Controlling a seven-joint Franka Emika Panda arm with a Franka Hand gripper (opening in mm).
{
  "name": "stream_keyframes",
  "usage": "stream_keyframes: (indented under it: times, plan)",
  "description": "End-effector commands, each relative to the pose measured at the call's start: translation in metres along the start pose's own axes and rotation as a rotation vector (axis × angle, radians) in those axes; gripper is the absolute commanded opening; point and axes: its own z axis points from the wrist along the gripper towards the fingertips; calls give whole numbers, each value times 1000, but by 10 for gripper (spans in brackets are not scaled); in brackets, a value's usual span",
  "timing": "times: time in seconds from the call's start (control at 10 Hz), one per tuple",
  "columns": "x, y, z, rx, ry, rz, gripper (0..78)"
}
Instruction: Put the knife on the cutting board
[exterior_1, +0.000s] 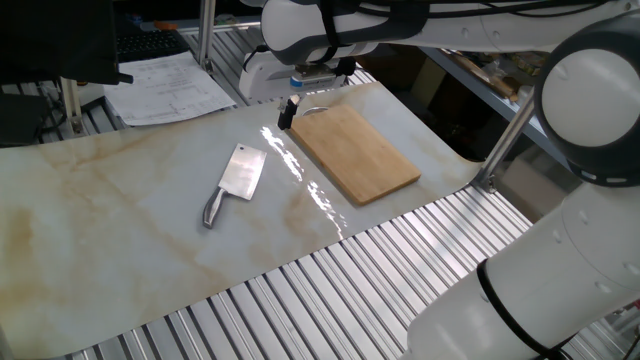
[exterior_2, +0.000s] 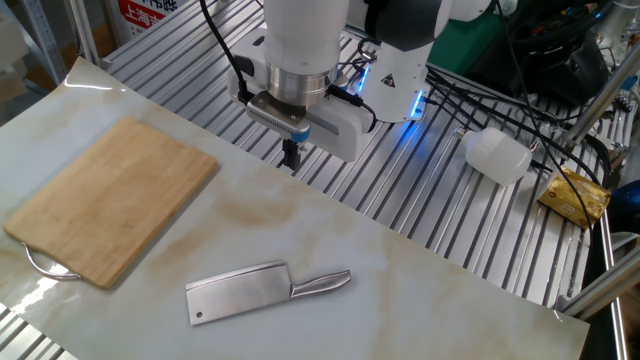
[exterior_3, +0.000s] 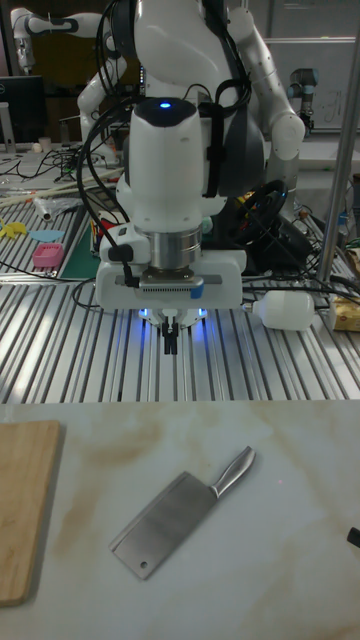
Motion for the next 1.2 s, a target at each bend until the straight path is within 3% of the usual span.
stream_keyframes:
  times: [0.1,0.2,0.3,0.4,0.6,0.7,1.2]
  plan:
    - [0,0,0,-66,45,-53,0]
    - [0,0,0,10,45,-82,0]
    - [0,0,0,27,45,-90,0]
    - [0,0,0,3,49,-85,0]
    - [0,0,0,-5,57,-85,0]
    - [0,0,0,-32,66,-82,0]
    - [0,0,0,-32,65,-86,0]
